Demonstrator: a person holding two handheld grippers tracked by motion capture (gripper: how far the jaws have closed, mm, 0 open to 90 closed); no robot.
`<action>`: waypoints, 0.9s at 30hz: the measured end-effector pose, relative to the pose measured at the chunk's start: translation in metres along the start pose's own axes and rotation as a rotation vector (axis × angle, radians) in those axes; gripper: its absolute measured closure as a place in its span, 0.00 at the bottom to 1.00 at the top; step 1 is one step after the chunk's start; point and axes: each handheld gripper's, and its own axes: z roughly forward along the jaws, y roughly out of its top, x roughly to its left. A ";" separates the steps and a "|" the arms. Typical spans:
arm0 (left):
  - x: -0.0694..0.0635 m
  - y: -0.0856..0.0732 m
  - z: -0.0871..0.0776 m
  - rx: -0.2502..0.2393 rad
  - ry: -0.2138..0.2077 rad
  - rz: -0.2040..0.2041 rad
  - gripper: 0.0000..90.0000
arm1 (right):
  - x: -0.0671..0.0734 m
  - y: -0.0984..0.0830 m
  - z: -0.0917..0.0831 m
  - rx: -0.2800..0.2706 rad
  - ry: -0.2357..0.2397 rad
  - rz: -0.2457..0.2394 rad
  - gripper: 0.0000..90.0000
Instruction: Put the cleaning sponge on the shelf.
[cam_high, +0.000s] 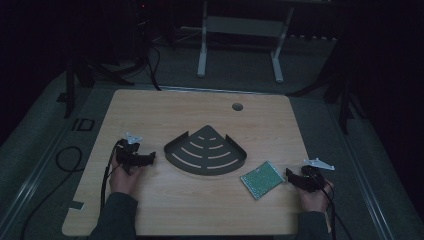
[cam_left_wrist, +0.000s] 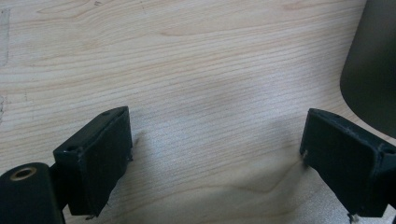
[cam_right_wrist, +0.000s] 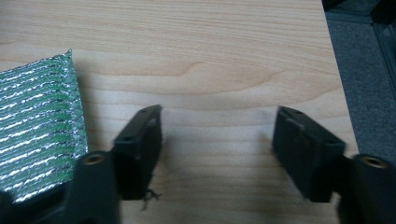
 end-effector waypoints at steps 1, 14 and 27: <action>0.000 0.000 0.000 0.000 0.000 0.000 0.11 | 0.000 0.000 -0.002 -0.005 0.019 0.011 0.44; 0.000 0.000 0.000 0.000 0.002 -0.001 0.11 | 0.023 0.016 -0.038 -0.076 0.120 -0.178 0.95; 0.000 0.000 0.000 0.001 0.003 -0.002 0.11 | 0.055 0.005 -0.033 -0.012 0.176 -0.313 0.99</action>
